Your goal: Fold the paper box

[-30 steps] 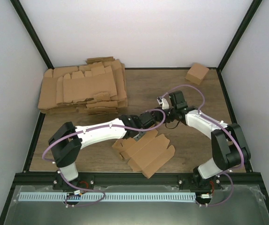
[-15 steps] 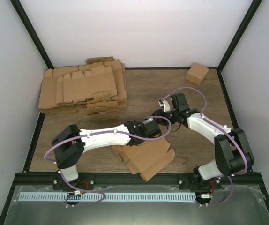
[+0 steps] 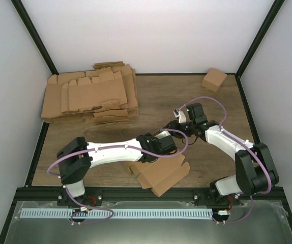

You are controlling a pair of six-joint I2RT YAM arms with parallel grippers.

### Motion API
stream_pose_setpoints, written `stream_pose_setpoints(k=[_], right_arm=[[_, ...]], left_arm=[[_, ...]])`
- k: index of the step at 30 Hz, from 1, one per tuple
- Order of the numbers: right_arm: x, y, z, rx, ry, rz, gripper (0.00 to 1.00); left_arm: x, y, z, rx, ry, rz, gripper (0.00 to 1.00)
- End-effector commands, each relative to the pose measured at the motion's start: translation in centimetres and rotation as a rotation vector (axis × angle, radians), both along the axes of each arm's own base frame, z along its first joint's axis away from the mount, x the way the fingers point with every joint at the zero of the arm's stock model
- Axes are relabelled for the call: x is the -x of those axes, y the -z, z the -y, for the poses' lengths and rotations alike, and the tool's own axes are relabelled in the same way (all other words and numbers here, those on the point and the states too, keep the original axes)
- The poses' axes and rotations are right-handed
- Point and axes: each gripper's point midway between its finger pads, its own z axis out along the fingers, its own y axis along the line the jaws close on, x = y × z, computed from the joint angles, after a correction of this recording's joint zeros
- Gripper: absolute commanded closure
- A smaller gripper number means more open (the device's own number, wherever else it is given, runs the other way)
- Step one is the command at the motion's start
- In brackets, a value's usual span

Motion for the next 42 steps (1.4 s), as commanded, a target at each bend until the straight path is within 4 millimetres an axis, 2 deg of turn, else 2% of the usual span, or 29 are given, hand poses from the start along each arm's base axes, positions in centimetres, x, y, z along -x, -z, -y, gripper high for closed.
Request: stream_pose_setpoints(k=[1,4,7,9,10,17,23,26,34,42], right_arm=[[-0.4,-0.4,0.4,0.001,0.026,0.02,0.68],[-0.3,-0.2,0.5,0.006,0.033,0.025,0.68],[-0.3,-0.2,0.4,-0.002,0.032,0.02,0.68],[-0.3,-0.4,0.3,-0.009,0.027,0.02,0.68],[-0.3,-0.5,0.3,-0.011,0.026,0.021,0.68],[0.0,-0.4,0.4,-0.006,0.018,0.016,0.66],[0.3,-1.5,0.0,-0.062,0.029,-0.008,0.45],[0.5,-2.0,-0.1,-0.1,0.06,-0.02,0.42],[1.1,-0.1,-0.5,-0.077,0.046,-0.074,0.45],[1.7,1.5,-0.5,-0.052,0.04,-0.097,0.59]], left_arm=[[0.7,-1.0,0.0,0.069,0.007,-0.007,0.56],[0.9,-1.5,-0.6,0.098,0.003,-0.001,0.63],[1.1,-1.6,-1.0,0.108,0.003,0.001,0.76],[1.0,-1.6,-1.4,0.098,-0.005,0.018,0.91],[0.9,-1.7,-1.6,0.093,-0.012,0.029,0.96],[1.3,-2.5,-1.1,0.068,0.017,0.1,0.96],[1.7,-2.6,-0.7,0.028,0.042,0.15,0.96],[2.0,-2.5,-0.6,0.0,0.054,0.173,0.96],[2.7,-1.6,0.4,-0.074,0.089,0.208,0.96],[3.4,-0.6,1.2,-0.128,0.112,0.219,0.96]])
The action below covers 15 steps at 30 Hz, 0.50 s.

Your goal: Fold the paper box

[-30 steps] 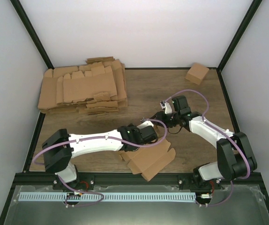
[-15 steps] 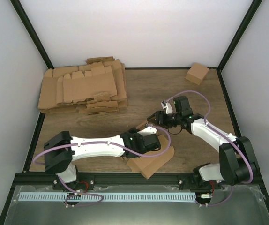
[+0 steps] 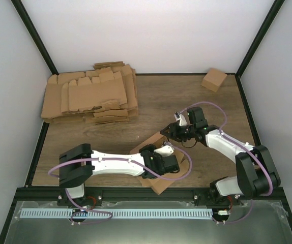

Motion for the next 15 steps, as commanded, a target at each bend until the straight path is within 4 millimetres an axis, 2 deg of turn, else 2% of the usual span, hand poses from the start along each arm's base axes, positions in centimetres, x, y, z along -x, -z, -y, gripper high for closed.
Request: stream_pose_setpoints(k=[1,12,15], right_arm=[[0.4,0.9,-0.1,0.012,-0.013,-0.013,0.61],[1.2,2.7,0.7,0.056,-0.013,-0.013,0.73],[1.7,3.5,1.0,0.075,-0.014,-0.019,0.73]], left_arm=[[0.4,-0.1,1.0,-0.008,0.01,0.02,0.96],[1.3,0.5,2.1,-0.023,0.026,0.013,0.94],[1.7,0.5,2.8,-0.016,0.032,0.0,0.9]])
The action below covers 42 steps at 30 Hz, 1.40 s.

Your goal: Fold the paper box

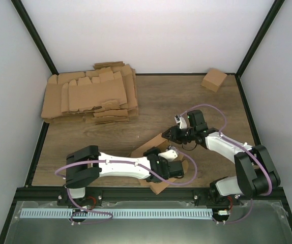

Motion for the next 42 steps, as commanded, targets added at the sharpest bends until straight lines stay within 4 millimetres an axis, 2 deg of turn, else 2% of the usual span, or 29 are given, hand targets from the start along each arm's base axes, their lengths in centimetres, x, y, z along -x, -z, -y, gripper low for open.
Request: stream_pose_setpoints(k=[1,8,11,16,19,21,24,28,31,37,40,42], right_arm=[[1.2,2.0,0.7,0.057,-0.004,-0.03,0.73],[1.8,2.7,1.1,0.072,-0.007,-0.014,0.74],[1.7,2.6,1.2,0.077,-0.006,-0.005,0.73],[1.6,2.5,1.4,0.089,-0.005,0.013,0.73],[1.6,2.5,1.4,0.092,-0.007,0.019,0.73],[1.5,2.5,1.4,0.093,-0.007,0.02,0.74],[1.5,2.7,1.5,0.097,-0.006,0.021,0.73],[1.6,2.8,1.5,0.101,-0.006,0.021,0.74],[1.6,2.7,1.5,0.098,-0.008,0.024,0.73],[1.2,2.2,1.3,0.1,-0.021,0.051,0.73],[1.1,2.1,1.3,0.105,-0.023,0.059,0.73],[1.0,2.1,1.3,0.106,-0.026,0.061,0.73]], left_arm=[[0.7,-0.2,1.7,0.039,0.005,-0.016,0.88],[1.6,0.3,2.7,0.071,0.012,-0.087,0.59],[2.3,-0.3,3.6,0.124,0.029,-0.153,0.44],[4.2,-2.8,5.5,0.259,0.088,-0.293,0.23],[5.3,-4.9,6.7,0.367,0.131,-0.386,0.14],[5.4,-6.7,7.2,0.45,0.146,-0.435,0.1],[4.6,-9.2,6.9,0.572,0.142,-0.499,0.08],[2.0,-11.3,5.2,0.692,0.095,-0.559,0.07],[-0.1,-10.1,3.3,0.703,0.044,-0.592,0.07],[-2.8,-5.5,1.0,0.643,0.015,-0.694,0.05],[-4.0,-3.9,0.6,0.638,-0.006,-0.737,0.12],[-4.6,-3.1,0.5,0.655,-0.016,-0.779,0.22]])
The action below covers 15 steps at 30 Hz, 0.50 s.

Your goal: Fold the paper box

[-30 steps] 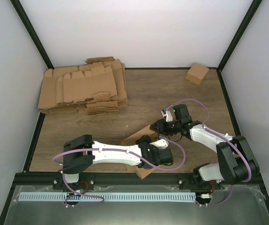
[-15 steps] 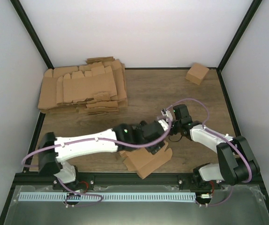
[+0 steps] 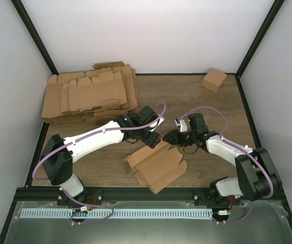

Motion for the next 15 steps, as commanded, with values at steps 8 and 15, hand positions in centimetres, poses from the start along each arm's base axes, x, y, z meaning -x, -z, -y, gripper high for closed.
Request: stream_pose_setpoints(k=[8,15], right_arm=[[0.0,0.8,0.7,0.073,0.005,0.007,0.73],[-0.1,0.6,0.5,0.074,-0.012,0.018,0.72]], left_arm=[[-0.1,3.5,0.3,0.092,0.076,-0.204,0.4],[1.1,4.6,0.3,0.097,0.1,-0.26,0.55]])
